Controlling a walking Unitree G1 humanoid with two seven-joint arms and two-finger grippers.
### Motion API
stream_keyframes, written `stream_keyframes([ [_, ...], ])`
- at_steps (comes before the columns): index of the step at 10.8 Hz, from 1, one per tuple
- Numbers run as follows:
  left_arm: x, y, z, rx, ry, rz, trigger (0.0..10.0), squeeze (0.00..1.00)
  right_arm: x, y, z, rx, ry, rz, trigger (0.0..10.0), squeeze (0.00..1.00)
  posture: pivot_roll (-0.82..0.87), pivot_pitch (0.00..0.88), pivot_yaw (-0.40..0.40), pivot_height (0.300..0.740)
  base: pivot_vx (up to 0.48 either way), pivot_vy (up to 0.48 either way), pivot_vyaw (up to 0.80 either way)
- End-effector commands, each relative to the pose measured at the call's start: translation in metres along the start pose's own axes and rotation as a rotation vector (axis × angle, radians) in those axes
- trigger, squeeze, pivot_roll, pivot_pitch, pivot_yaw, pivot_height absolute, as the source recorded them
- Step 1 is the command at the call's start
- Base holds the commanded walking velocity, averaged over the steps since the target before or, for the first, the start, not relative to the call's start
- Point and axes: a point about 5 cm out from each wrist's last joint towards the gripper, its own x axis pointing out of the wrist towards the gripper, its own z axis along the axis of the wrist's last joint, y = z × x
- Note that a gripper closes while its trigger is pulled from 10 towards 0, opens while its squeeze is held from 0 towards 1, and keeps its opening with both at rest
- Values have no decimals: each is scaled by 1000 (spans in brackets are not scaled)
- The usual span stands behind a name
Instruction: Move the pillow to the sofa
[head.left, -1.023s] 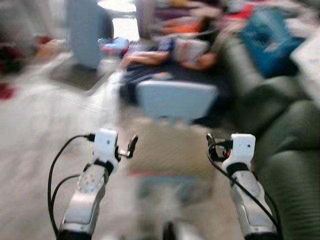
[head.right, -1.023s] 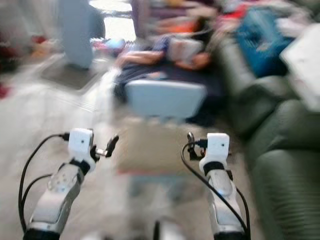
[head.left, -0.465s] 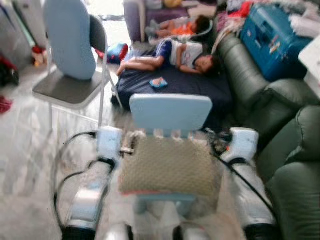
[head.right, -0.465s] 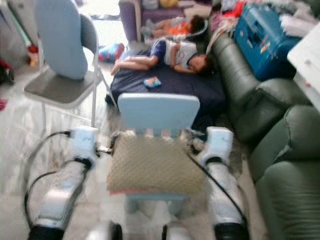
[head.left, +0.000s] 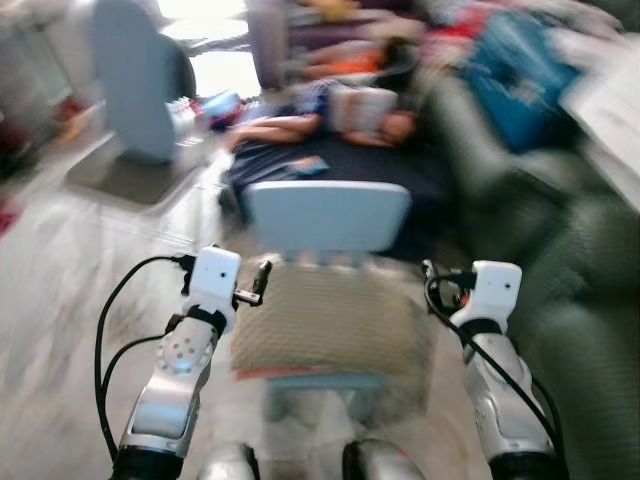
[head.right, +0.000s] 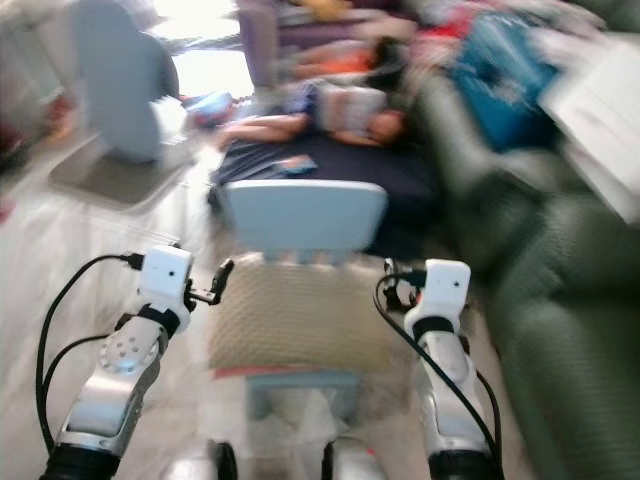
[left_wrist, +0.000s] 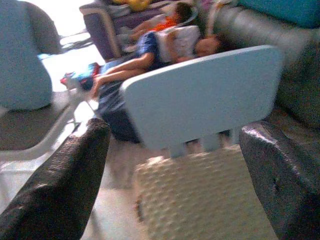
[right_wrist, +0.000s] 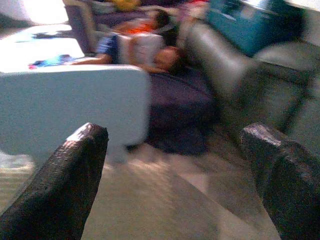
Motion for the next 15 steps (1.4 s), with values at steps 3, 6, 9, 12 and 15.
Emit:
stream_keyframes([
  [3, 0, -15, 0, -19, 1, -47, 10000, 0, -4, -7, 0, -7, -12, -14, 10000, 0, -53, 117, -37, 740, 0, -277, 0],
  [6, -2, -11, -3, -36, 8, 2, 10000, 0, -3, -9, 0, 4, -10, -5, 10000, 0, -50, 115, -43, 740, 0, 0, 0],
  [9, 1, 6, -2, 7, 13, 123, 10000, 0, -2, -5, 3, -7, -25, 35, 10000, 0, -52, 116, -46, 740, 0, 0, 0],
  [12, 1, 11, -4, -2, 24, 154, 10000, 0, -2, 1, 6, 18, -42, 76, 10000, 0, -52, 120, -46, 740, 0, 417, 658],
  [15, 0, 10, -6, 13, 33, 164, 10000, 0, -1, 0, 7, 29, -46, 72, 10000, 0, -51, 120, -47, 740, 0, 479, 0],
])
